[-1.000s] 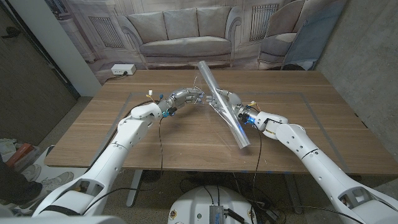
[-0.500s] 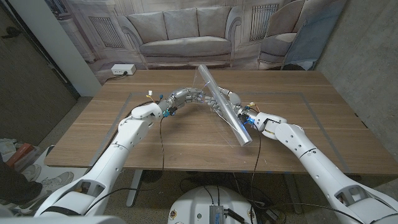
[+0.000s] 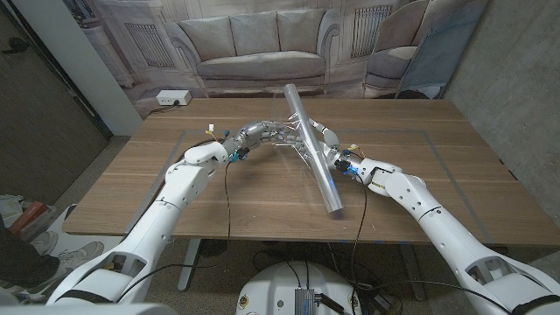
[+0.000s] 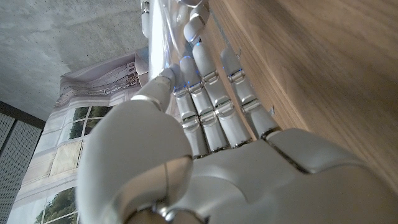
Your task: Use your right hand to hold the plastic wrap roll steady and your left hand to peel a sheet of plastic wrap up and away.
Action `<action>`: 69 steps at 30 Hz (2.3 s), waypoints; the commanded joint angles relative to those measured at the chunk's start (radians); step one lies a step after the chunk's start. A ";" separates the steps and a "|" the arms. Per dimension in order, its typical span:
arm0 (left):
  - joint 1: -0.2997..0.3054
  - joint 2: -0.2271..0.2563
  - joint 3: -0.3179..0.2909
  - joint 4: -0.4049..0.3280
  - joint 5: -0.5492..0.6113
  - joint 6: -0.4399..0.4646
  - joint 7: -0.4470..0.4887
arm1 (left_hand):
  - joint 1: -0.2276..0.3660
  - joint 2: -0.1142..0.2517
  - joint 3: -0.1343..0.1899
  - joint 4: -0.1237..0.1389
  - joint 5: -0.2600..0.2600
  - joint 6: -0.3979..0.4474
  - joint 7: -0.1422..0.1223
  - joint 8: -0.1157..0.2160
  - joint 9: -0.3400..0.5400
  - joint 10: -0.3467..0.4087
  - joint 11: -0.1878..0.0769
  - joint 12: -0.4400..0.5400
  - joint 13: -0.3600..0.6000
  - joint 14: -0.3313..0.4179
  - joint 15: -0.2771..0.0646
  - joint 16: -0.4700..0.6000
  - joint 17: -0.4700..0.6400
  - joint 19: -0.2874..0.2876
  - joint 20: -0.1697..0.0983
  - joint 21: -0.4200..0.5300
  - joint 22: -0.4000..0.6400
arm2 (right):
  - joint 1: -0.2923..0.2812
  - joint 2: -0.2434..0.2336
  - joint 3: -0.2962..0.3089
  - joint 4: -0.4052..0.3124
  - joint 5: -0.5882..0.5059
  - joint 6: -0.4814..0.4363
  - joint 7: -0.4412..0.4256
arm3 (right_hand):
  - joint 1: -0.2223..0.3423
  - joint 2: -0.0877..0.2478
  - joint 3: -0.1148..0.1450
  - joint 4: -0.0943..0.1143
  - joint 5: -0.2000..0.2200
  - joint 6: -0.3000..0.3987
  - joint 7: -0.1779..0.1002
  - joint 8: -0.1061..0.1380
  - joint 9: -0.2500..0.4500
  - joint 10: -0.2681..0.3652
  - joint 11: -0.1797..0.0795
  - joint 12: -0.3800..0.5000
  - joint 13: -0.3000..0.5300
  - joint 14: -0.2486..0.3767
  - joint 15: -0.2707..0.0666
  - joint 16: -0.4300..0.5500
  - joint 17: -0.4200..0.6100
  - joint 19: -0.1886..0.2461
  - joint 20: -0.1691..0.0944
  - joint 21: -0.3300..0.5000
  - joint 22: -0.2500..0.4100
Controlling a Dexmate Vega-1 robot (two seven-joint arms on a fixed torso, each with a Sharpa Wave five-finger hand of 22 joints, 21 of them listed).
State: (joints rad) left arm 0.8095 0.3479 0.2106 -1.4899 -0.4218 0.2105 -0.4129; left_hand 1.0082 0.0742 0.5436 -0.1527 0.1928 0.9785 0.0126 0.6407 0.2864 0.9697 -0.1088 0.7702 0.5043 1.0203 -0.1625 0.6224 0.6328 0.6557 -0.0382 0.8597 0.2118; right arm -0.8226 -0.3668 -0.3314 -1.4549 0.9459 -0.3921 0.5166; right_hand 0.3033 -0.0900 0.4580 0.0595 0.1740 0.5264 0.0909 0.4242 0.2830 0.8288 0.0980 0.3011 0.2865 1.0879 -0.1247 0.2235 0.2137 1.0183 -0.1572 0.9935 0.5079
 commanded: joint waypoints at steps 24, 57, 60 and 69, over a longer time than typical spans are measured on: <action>0.088 -0.042 -0.040 -0.306 -0.057 0.227 0.233 | 0.018 -0.002 0.020 0.006 0.035 0.008 0.028 0.048 0.095 0.033 -0.013 0.029 0.044 0.076 -0.056 -0.005 0.023 0.046 -0.035 0.072 0.002 | 0.065 0.036 0.008 0.127 0.005 -0.127 0.058 | -0.088 -0.035 -0.023 0.036 0.006 -0.087 0.025 -0.050 0.006 -0.062 0.046 -0.017 0.002 -0.025 0.039 -0.016 -0.004 0.031 -0.044 -0.011 -0.013; -0.019 0.009 0.035 -0.388 0.002 0.259 0.246 | 0.012 -0.009 0.031 0.015 0.050 0.002 0.030 0.057 0.114 0.031 -0.008 0.020 0.059 0.083 -0.054 -0.025 0.053 0.028 -0.041 0.120 -0.003 | 0.047 0.060 0.044 0.123 0.011 -0.126 0.105 | -0.123 -0.038 -0.032 0.052 0.011 -0.081 0.028 -0.055 0.007 -0.051 0.053 -0.013 -0.006 -0.025 0.050 -0.016 -0.007 0.039 -0.037 -0.020 -0.024; -0.027 0.011 0.042 -0.397 0.010 0.273 0.255 | 0.012 -0.010 0.032 0.015 0.051 0.004 0.029 0.056 0.112 0.032 -0.012 0.019 0.060 0.085 -0.054 -0.025 0.055 0.027 -0.041 0.124 -0.004 | 0.039 0.059 0.049 0.112 0.016 -0.131 0.087 | -0.124 -0.037 -0.031 0.053 0.011 -0.081 0.027 -0.056 0.007 -0.051 0.053 -0.013 -0.006 -0.025 0.052 -0.016 -0.008 0.040 -0.038 -0.020 -0.025; -0.033 0.012 0.046 -0.400 0.009 0.246 0.239 | 0.012 -0.012 0.036 0.014 0.054 0.003 0.032 0.056 0.115 0.035 -0.013 0.014 0.058 0.088 -0.055 -0.030 0.063 0.024 -0.041 0.138 -0.006 | 0.027 0.066 0.060 0.104 0.030 -0.135 0.060 | -0.127 -0.035 -0.030 0.054 0.012 -0.077 0.029 -0.056 0.007 -0.051 0.053 -0.012 -0.007 -0.026 0.051 -0.017 -0.008 0.042 -0.037 -0.022 -0.028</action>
State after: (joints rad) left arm 0.7896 0.3557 0.2475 -1.8796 -0.4153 0.4734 -0.1592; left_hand 1.0185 0.0634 0.5694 -0.1421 0.2408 0.9679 0.0232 0.6558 0.2865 0.9810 -0.1022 0.7896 0.5605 1.1002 -0.1964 0.5944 0.6924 0.6815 -0.0642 0.9914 0.2044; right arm -0.7792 -0.3054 -0.2852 -1.3332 0.9629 -0.5189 0.6115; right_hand 0.1835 -0.1281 0.4265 0.1078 0.1819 0.4392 0.1181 0.3696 0.2857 0.7721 0.1442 0.2882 0.2783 1.0610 -0.0765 0.2068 0.2046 1.0343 -0.1523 0.9720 0.4774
